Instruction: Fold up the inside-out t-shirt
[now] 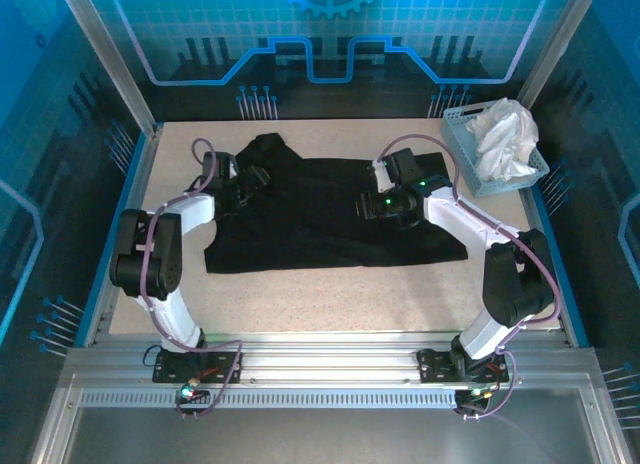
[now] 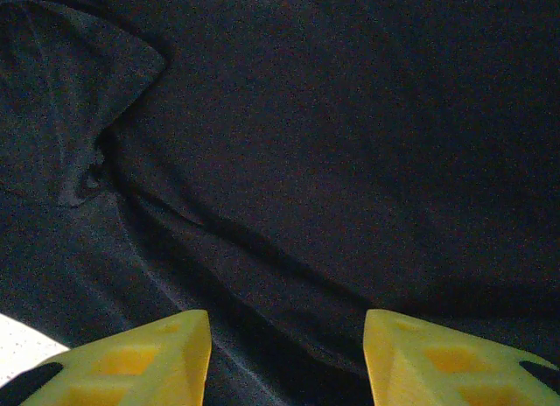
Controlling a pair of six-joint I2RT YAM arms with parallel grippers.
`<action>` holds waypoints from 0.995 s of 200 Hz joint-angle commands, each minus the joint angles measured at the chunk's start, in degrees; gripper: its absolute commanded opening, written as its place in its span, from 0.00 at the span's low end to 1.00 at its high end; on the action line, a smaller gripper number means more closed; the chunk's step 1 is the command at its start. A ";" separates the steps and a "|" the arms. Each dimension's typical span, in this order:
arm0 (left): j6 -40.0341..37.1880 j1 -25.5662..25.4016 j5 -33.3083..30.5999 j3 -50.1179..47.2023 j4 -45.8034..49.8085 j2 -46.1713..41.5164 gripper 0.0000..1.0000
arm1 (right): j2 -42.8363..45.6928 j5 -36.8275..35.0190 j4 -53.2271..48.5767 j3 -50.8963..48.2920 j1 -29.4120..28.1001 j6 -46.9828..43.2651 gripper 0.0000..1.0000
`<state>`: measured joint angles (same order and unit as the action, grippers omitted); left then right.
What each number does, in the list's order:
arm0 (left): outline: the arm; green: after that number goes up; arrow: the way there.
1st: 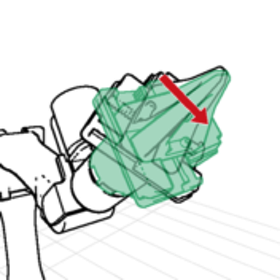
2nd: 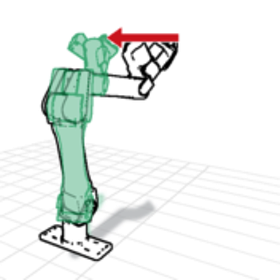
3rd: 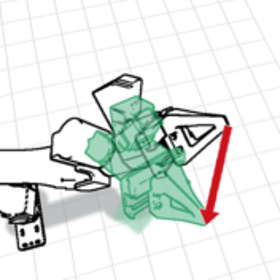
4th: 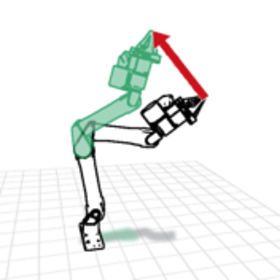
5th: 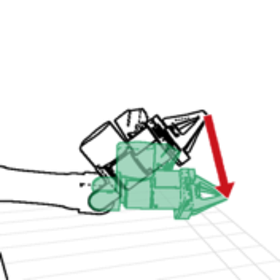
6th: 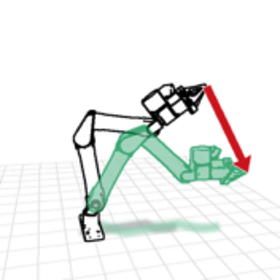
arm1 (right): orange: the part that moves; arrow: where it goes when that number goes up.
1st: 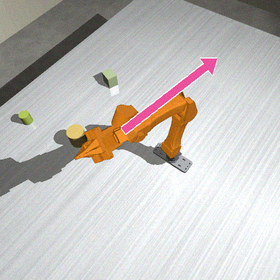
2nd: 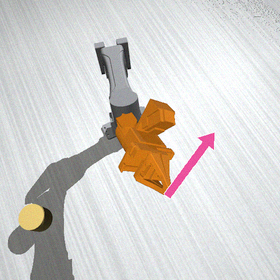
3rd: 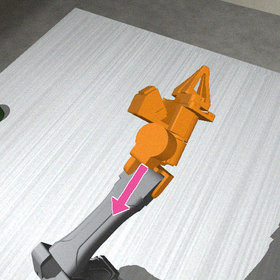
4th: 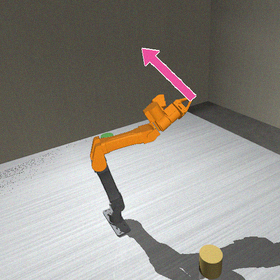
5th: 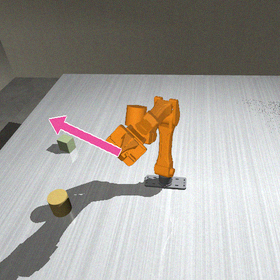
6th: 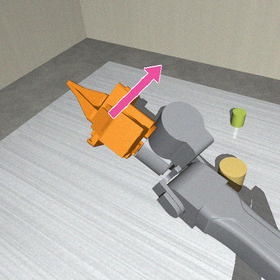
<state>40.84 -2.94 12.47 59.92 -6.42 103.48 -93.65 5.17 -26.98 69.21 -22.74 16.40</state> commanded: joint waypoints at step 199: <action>4.29 -0.49 0.24 -7.37 -2.20 -8.42 0.67 | -1.91 -2.37 -7.19 -5.31 19.59 1.91 0.50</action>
<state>42.17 -2.20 11.66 62.26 -6.11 103.74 -91.09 2.98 -29.74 64.51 -10.48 16.80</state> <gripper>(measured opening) 0.671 0.511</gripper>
